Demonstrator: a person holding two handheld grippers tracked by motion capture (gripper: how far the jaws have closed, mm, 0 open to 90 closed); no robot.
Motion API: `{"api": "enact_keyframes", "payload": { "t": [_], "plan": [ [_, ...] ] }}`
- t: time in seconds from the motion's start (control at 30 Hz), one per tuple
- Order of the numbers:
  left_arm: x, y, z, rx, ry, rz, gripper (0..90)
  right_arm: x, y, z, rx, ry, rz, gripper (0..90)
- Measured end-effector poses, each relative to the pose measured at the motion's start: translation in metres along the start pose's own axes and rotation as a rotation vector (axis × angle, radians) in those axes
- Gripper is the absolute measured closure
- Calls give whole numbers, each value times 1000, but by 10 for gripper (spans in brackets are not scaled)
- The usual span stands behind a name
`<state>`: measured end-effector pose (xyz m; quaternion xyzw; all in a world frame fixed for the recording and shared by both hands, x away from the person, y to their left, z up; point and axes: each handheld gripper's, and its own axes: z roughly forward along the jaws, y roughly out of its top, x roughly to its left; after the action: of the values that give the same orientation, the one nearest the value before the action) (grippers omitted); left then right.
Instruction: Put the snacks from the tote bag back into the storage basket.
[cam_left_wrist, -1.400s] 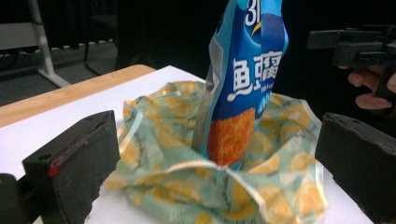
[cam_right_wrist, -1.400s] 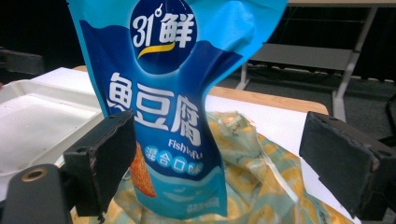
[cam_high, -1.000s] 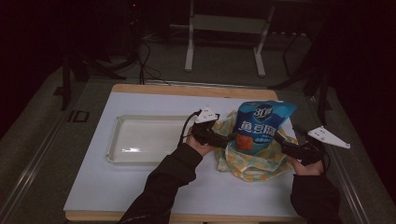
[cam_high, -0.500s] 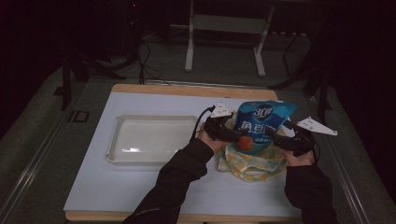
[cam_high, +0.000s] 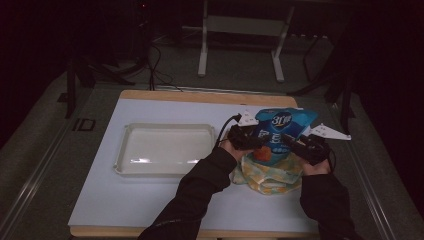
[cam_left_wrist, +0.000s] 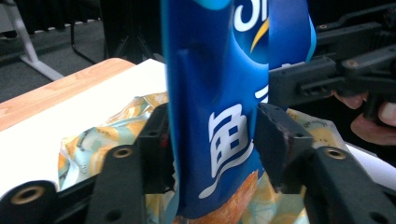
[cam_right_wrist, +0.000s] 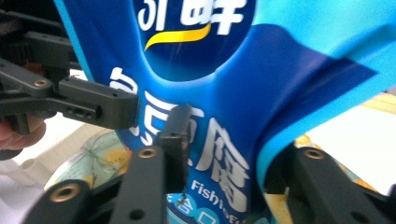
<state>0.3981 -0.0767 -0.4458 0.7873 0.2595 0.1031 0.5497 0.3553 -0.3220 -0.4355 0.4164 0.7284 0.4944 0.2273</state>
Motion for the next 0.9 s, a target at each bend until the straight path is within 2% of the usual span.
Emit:
{"api": "enact_keyframes", "payload": {
  "t": [0.03, 0.07, 0.1, 0.2, 0.27, 0.37, 0.57, 0.9],
  "plan": [
    [0, 0, 0, 0, 0, 0, 542, 0, 0, 0, 0, 0, 0, 637],
    [2, 0, 0, -3, 0, -11, 563, -2, 0, -1, 1, -7, -1, 691],
    [3, -1, -1, -4, 0, -18, 577, -2, 0, -1, 1, -3, 2, 710],
    [3, -1, -2, -5, 5, -21, 611, -3, 0, -1, 6, 5, 0, 742],
    [2, -1, -2, -2, 9, -17, 656, -1, 1, 0, 17, 9, -7, 805],
    [1, 0, -2, 4, 13, -16, 701, 1, 2, 0, 23, 7, -14, 851],
    [1, 2, -2, 13, 19, -19, 759, 2, 2, 0, 23, 10, -2, 873],
    [1, 11, -6, 24, 22, -18, 813, 5, 8, -2, 28, 3, -13, 878]
  ]
}}
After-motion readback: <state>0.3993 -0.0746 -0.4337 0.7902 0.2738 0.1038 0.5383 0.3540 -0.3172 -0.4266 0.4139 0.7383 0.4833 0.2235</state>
